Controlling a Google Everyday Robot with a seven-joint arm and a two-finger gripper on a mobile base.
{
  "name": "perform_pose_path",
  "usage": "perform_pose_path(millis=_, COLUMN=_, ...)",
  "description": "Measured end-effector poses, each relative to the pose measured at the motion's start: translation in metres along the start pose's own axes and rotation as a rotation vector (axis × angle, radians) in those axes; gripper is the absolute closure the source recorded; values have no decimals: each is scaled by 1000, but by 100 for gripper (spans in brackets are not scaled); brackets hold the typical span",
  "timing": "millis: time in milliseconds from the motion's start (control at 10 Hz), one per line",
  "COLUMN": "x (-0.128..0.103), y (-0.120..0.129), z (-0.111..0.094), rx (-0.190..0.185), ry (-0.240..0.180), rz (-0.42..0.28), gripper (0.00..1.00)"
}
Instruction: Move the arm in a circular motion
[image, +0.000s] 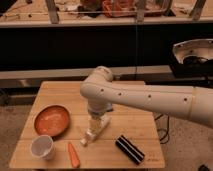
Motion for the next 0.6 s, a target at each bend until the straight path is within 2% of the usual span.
perform_pose_path(millis=200, x=-39, y=-23, z=10, rx=-3, ry=2, rz=-66, gripper=20)
perform_pose_path(millis=600, x=-85, y=-87, z=6, rx=48, ry=11, rz=-164, gripper=20)
